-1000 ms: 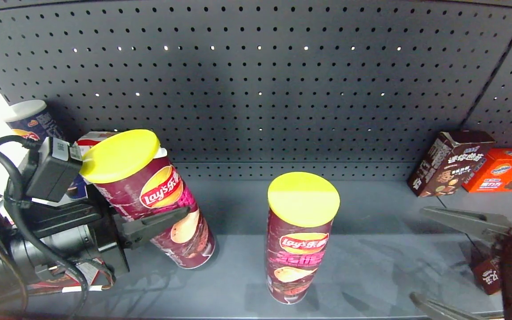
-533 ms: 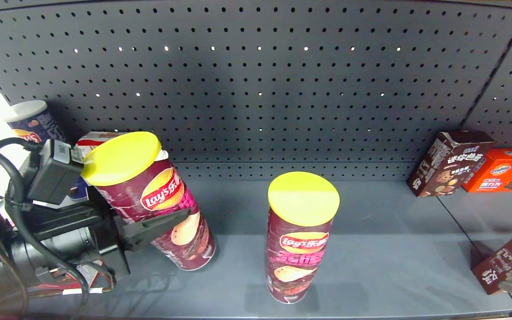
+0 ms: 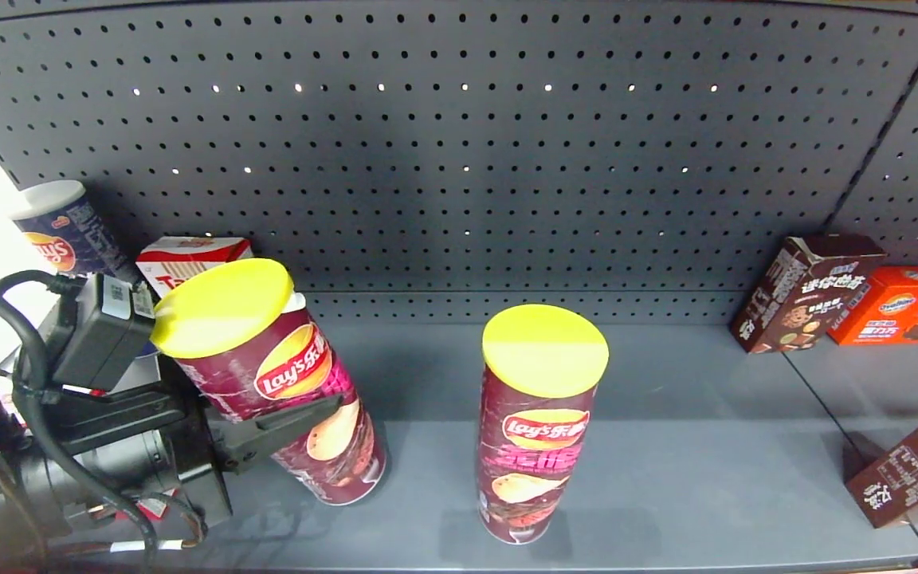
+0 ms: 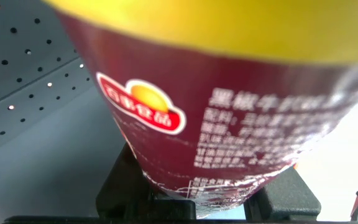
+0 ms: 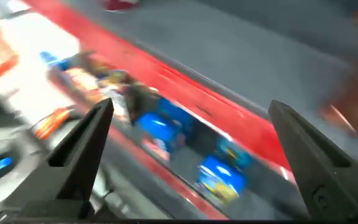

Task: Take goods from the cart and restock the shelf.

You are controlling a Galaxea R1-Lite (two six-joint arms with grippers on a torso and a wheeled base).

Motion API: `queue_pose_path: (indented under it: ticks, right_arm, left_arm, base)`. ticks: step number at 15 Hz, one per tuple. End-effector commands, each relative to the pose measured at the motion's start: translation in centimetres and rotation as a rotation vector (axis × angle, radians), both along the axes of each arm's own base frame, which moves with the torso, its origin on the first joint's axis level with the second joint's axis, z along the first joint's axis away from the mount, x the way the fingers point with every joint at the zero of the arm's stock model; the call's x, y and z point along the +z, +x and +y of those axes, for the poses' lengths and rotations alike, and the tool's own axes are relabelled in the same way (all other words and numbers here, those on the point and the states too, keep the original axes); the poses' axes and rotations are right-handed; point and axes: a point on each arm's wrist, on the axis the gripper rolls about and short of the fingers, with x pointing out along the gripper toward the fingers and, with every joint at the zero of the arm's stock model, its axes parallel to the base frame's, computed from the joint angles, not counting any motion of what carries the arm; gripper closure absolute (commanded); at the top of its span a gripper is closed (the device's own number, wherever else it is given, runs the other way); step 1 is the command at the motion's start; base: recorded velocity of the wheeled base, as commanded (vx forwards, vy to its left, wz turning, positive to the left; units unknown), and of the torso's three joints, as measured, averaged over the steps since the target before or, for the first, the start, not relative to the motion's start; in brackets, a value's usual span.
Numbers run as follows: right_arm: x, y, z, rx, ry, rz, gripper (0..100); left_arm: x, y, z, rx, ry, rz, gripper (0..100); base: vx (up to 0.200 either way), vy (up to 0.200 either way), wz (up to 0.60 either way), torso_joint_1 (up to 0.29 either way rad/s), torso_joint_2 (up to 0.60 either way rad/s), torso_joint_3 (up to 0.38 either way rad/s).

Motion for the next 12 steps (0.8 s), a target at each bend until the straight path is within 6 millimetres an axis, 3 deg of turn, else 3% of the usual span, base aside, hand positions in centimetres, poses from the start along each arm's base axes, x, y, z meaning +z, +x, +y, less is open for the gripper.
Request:
queue_pose_path:
  ticks: [1,7,12]
  right_arm:
    - [-0.2,-0.6,-0.1,-0.181,0.074,-0.006,0]
    - [0.1,0.6,0.2,-0.388,0.051,0.13,0]
    - [-0.1,-0.1,0.8,-0.735,0.085,0.038,0]
  left_arm:
    - [0.0,-0.1,0.1,0.0,-0.001,-0.002,100]
    - [0.0,0.0,0.0,-0.007,0.0,0.0,100]
    - [0.0,-0.1,0.0,-0.007,-0.001,-0.003,100]
  base:
    - [0.0,0.0,0.0,0.0,0.0,0.0]
    - [0.0,0.0,0.0,0.0,0.0,0.0]
    - [0.0,0.0,0.0,0.0,0.0,0.0]
